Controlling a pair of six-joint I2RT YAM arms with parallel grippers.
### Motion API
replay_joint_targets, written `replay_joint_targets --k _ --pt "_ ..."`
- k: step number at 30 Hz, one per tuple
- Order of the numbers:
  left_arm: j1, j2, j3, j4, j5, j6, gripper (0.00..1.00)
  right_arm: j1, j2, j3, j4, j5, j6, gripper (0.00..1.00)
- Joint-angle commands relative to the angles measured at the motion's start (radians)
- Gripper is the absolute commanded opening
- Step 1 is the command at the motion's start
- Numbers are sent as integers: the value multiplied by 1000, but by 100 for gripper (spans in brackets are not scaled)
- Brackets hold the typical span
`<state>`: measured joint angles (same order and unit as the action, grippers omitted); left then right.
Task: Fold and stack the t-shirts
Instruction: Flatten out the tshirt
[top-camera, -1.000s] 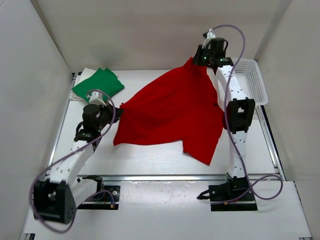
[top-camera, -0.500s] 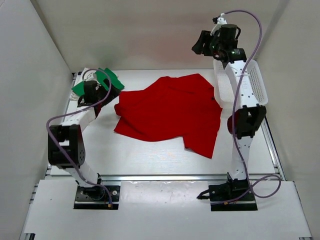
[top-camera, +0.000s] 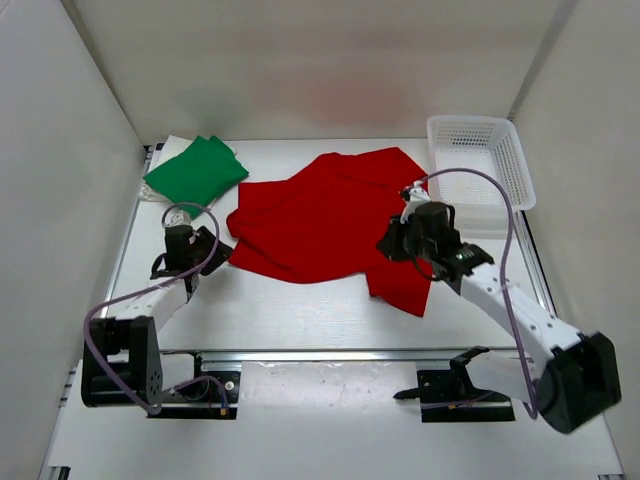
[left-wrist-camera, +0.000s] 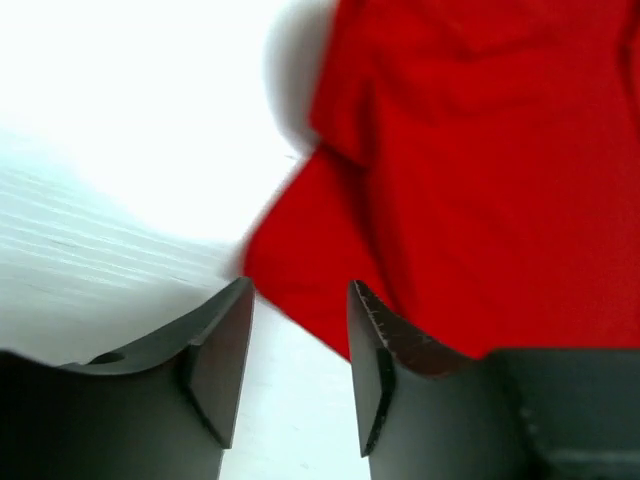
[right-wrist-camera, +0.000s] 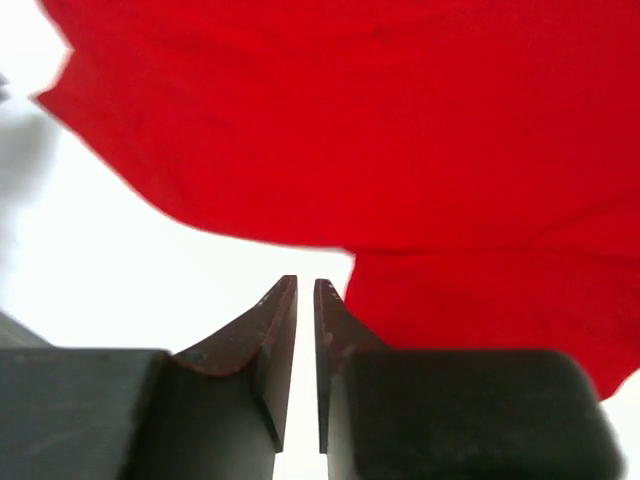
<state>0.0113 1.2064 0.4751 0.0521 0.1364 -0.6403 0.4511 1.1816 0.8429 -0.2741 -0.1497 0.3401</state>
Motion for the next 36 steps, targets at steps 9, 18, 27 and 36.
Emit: replay_joint_targets --k 9,18,27,36 --pt "0 160 -45 138 -49 -154 55 -1 -417 -416 137 -28 155 24" --pt "-50 223 -59 233 -67 -242 22 -55 -508 -507 92 16 235 29" --pt "-129 52 -7 126 -164 -148 0 -112 -611 -544 -157 147 379 37" --pt "-241 -142 -128 193 -181 -131 0 -57 -531 -423 -442 404 528 40"
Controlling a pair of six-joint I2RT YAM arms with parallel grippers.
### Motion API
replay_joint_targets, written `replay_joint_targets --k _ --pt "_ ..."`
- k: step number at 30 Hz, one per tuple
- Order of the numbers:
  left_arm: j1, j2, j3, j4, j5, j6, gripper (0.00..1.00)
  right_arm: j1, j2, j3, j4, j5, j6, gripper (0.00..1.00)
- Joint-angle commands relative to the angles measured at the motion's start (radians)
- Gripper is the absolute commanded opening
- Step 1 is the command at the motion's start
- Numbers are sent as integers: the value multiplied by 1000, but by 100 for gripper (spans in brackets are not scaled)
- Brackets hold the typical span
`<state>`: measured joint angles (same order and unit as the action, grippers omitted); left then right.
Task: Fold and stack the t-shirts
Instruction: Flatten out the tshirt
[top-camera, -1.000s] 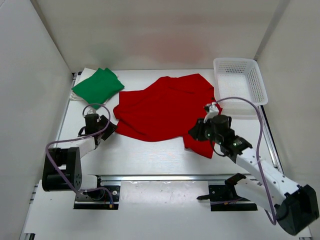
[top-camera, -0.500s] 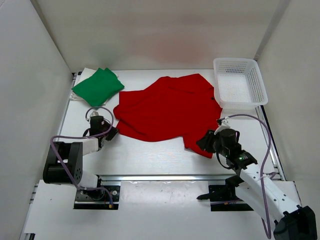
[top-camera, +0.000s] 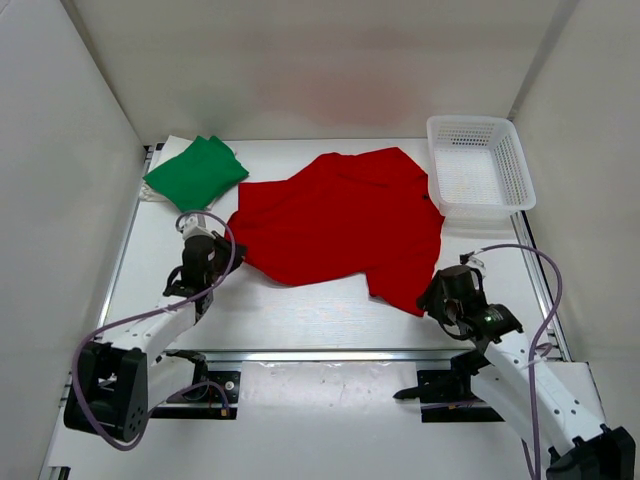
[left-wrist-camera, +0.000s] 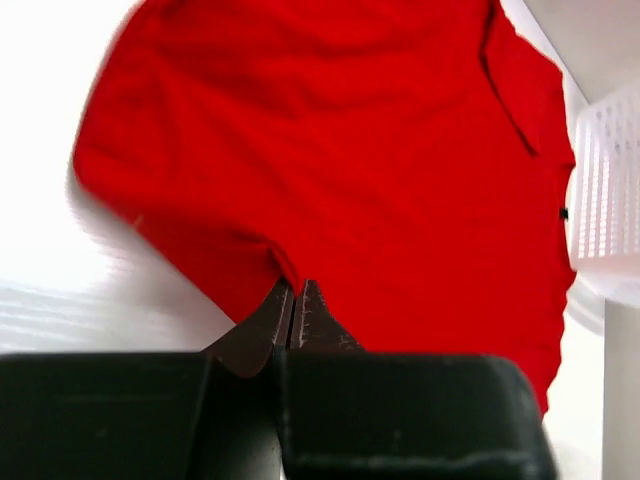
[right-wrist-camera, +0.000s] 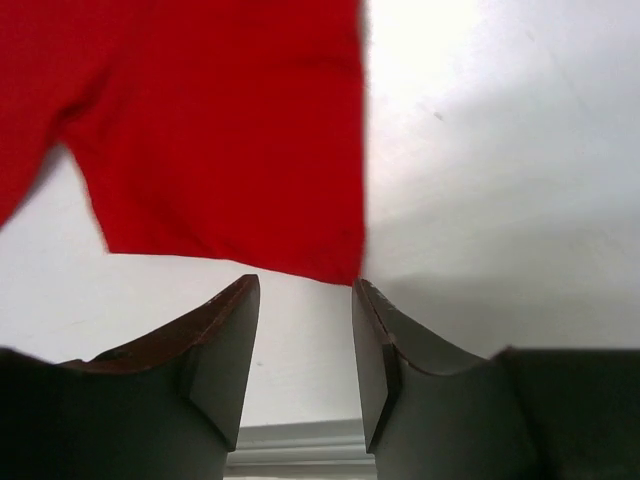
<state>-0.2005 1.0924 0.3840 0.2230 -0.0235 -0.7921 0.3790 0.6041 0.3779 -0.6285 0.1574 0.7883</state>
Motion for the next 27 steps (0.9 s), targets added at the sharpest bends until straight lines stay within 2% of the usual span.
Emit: replay_joint_targets --k 1,7,11,15,20,27 --pt "-36 -38 -48 32 -29 24 0 9 80 49 -105 90 80 41" --pt "-89 -54 -71 85 -16 30 0 -31 146 26 -99 76 105 40" --pt "-114 -34 -73 113 10 33 0 -142 148 -26 -7 -28 54 41" --pt "-116 -34 -80 128 13 21 0 -172 129 -92 67 -70 55 42" --pt "-99 -35 -92 128 20 7 0 -158 154 -137 128 -120 65 38" --pt "-74 -45 -97 131 17 1 0 -149 151 -117 87 -124 83 29"
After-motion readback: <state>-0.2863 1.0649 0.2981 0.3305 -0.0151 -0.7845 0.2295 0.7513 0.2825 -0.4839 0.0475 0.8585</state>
